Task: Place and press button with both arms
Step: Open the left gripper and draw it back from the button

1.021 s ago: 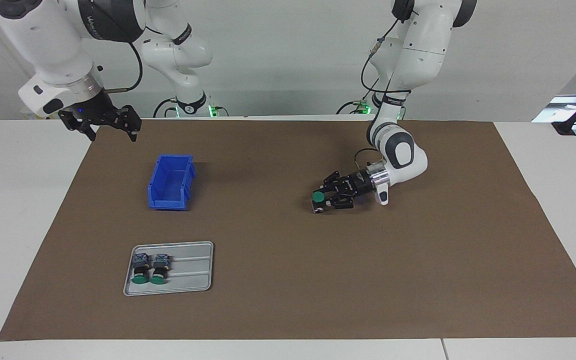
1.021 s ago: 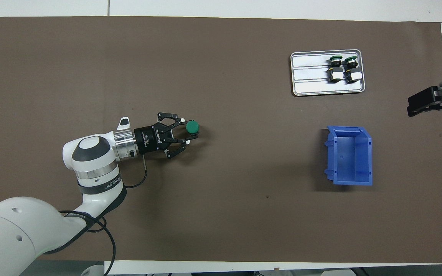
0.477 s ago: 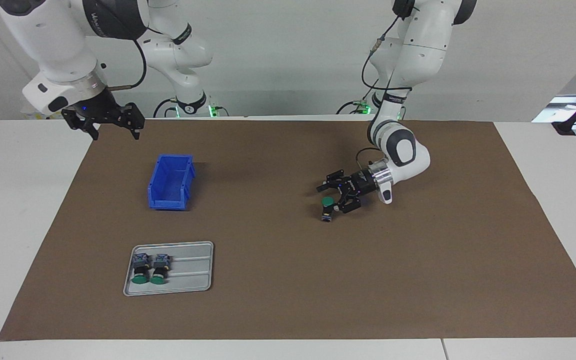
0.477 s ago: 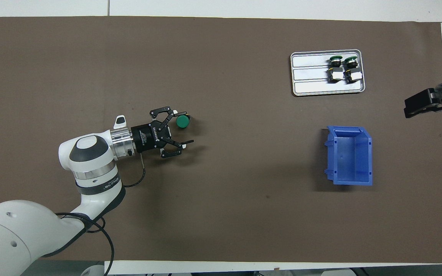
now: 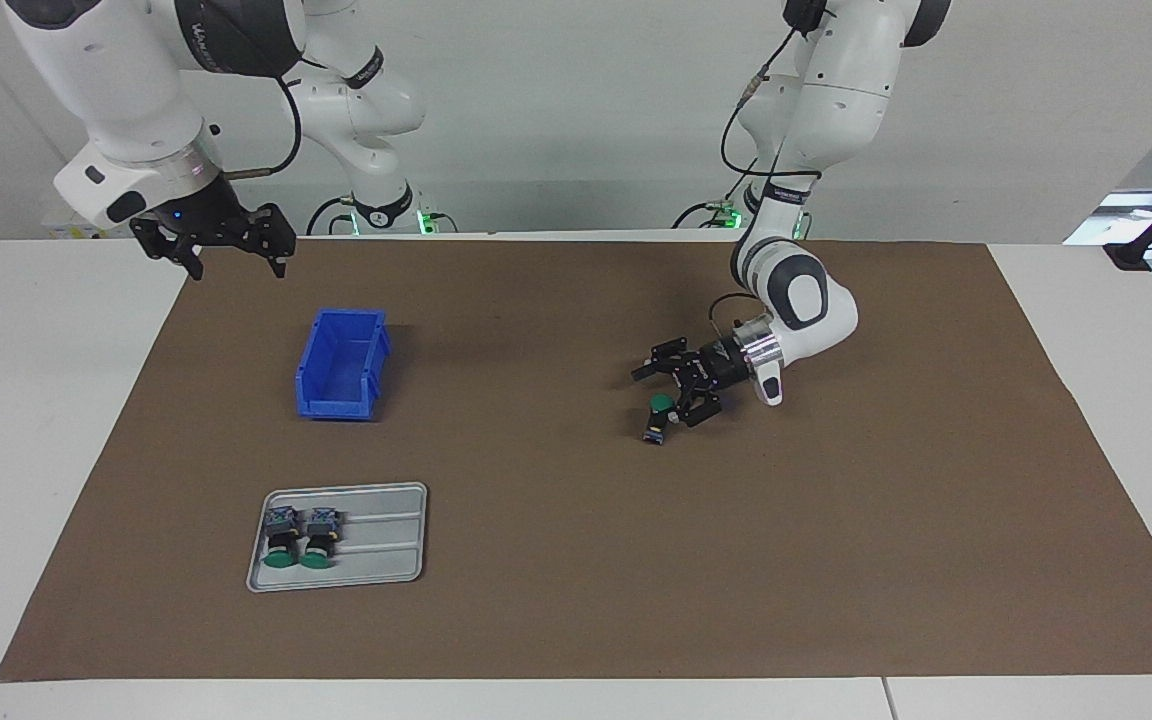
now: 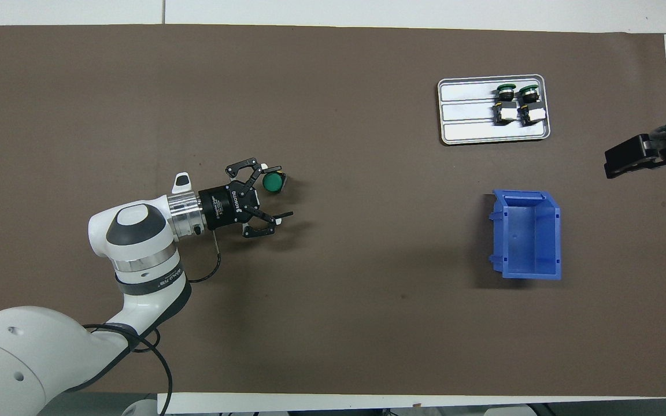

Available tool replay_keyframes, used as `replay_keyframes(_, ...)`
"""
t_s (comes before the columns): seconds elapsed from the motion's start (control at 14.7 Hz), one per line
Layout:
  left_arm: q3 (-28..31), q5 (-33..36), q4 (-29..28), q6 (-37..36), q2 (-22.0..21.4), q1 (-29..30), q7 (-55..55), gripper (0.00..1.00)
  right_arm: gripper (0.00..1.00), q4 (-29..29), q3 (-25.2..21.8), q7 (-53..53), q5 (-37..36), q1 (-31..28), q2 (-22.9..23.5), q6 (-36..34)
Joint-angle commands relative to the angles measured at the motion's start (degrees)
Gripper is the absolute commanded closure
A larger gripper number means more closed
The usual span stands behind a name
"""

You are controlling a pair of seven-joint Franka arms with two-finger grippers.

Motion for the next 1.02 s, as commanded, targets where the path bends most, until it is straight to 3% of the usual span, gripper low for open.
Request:
replay_keyframes(0.0,0.4,0.1,-0.5,3.9,-2.6,-1.1,-1.9,0.00,0.01,-1.2,0.7,-1.4,0.3,0.0,-1.2,0.2)
replay_keyframes(0.2,0.3,1.6,-0.5,6.0,-5.0,-1.2,-2.0,0.00,0.01,-1.3,0.8,-1.5,0.4,0.0,-1.2,0.3)
replay_keyframes(0.27,0.4,3.2,-0.5,6.1,-5.8,-1.3,-2.9,0.00,0.12,-1.3,1.0,-1.3,0.7,0.2,-1.2,0.9)
replay_keyframes(0.41,0.5,8.5,-0.5,6.2,-7.5,-1.1,-8.2,0.00,0.55,-1.2,1.3,-1.1,1.7,1.2,-1.1,1.1)
replay_keyframes(0.48,0.5,12.6,0.0,6.5,-8.4,-1.1,-12.8,0.00,0.70,-1.3,1.4,-1.0,1.9,1.7,-1.1,1.2)
replay_keyframes(0.61,0.3,21.9,3.1,9.5,-8.2,-1.3,-22.9,0.00,0.72,-1.4,1.4,-1.0,2.1,2.3,-1.1,2.2)
replay_keyframes(0.75,0.3,28.0,5.1,9.1,-8.1,-1.3,-25.1,0.00,0.70,-1.3,1.4,-1.0,2.2,2.4,-1.2,2.0)
replay_keyframes(0.95,0.3,35.8,8.3,9.0,-7.4,-1.4,-30.5,0.00,0.53,-1.3,1.3,-0.9,2.2,2.4,-1.2,1.7)
